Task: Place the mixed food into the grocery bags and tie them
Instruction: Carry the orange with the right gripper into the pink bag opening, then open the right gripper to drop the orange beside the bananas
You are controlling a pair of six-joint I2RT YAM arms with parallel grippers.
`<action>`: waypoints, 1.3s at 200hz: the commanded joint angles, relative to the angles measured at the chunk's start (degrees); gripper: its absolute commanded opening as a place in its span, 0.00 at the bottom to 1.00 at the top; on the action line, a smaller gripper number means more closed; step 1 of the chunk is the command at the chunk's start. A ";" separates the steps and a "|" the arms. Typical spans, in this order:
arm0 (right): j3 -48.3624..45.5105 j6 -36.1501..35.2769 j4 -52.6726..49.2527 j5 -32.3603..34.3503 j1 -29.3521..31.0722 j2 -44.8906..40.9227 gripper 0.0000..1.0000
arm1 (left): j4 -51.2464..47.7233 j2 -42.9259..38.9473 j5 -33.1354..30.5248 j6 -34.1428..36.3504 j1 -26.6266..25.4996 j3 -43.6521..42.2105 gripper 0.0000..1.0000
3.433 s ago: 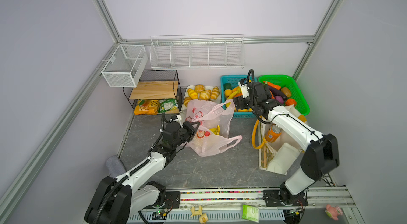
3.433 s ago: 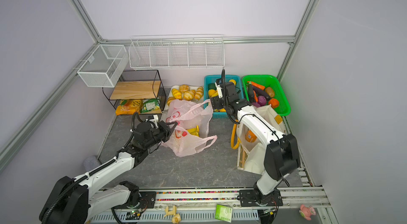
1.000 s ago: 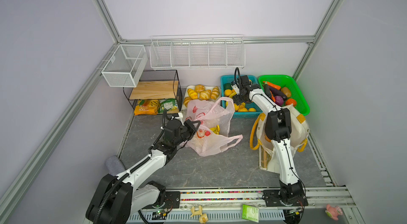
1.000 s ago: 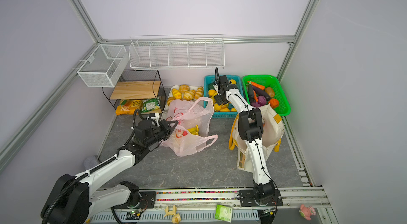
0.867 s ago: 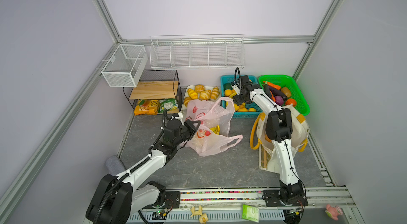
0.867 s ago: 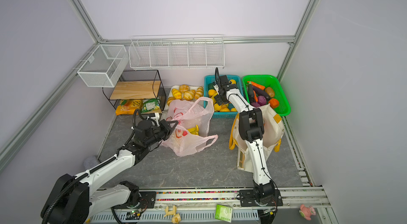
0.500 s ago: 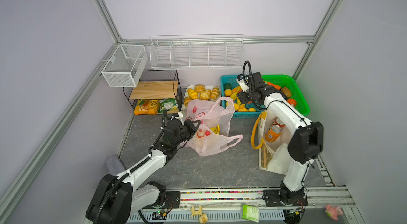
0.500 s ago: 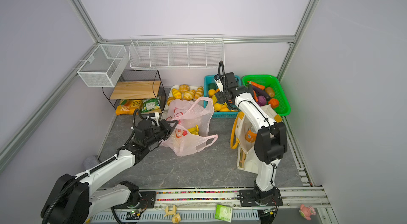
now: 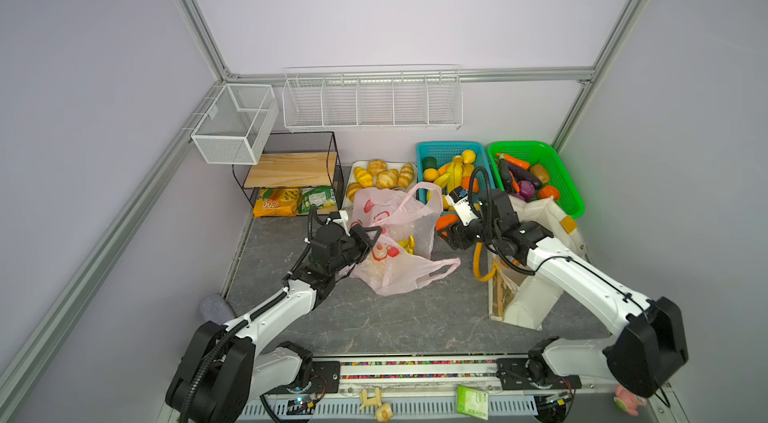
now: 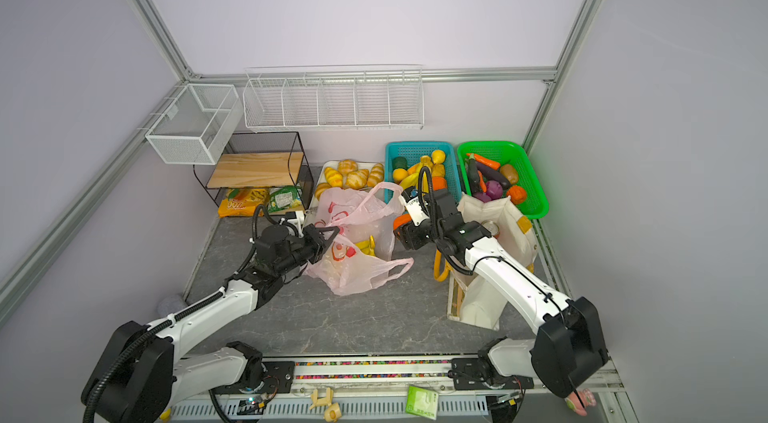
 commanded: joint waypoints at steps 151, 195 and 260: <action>3.19 23.05 32.46 -3.94 10.44 22.30 0.66 | 1.08 -0.25 8.71 1.33 0.20 4.99 0.00; 4.00 33.97 34.07 2.63 14.10 23.03 0.73 | 1.64 0.01 8.48 1.25 0.16 4.88 0.00; 6.90 39.20 32.34 -1.51 15.21 25.91 0.86 | 2.58 0.37 8.53 1.14 0.15 4.47 0.00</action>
